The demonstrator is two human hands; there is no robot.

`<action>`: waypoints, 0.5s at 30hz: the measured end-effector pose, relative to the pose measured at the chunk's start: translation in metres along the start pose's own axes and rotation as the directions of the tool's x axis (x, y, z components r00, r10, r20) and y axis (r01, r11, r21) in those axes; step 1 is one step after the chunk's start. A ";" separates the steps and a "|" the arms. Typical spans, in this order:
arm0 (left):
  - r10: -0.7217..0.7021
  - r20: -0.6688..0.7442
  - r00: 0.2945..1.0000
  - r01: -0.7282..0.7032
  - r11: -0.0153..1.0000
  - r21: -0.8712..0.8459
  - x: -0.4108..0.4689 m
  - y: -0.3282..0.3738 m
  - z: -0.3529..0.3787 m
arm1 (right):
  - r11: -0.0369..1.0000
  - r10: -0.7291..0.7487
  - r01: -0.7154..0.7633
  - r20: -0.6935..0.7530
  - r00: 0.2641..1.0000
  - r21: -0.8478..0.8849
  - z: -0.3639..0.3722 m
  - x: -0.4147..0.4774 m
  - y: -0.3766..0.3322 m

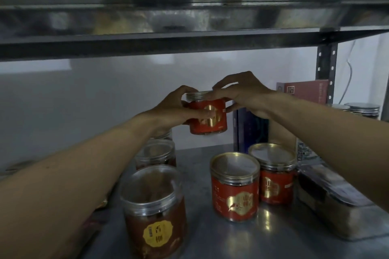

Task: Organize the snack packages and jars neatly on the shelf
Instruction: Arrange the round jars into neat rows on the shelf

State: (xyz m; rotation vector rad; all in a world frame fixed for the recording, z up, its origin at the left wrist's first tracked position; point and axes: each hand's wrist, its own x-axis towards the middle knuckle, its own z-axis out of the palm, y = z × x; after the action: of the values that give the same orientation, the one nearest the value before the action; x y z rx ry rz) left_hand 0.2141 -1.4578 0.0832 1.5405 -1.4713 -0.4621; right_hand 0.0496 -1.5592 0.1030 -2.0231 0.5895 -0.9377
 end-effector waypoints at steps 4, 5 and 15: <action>-0.082 0.025 0.996 0.075 0.973 0.219 0.017 -0.002 -0.003 | 0.999 0.005 -0.006 -0.006 1.000 -0.040 0.005 0.015 0.015; -0.097 0.022 0.995 0.088 0.962 0.259 0.021 -0.003 -0.003 | 0.999 0.007 -0.007 -0.001 1.000 -0.038 0.006 0.019 0.019; -0.237 0.097 0.967 0.131 0.783 0.608 0.064 -0.030 0.013 | 0.974 0.171 -0.145 0.141 0.975 -0.174 0.015 0.043 0.057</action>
State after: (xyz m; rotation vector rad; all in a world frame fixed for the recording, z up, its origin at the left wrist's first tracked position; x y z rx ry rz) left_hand 0.2347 -1.5257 0.0732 2.2097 -1.7041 -0.2467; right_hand 0.0836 -1.6131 0.0679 -2.1339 0.7495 -0.6482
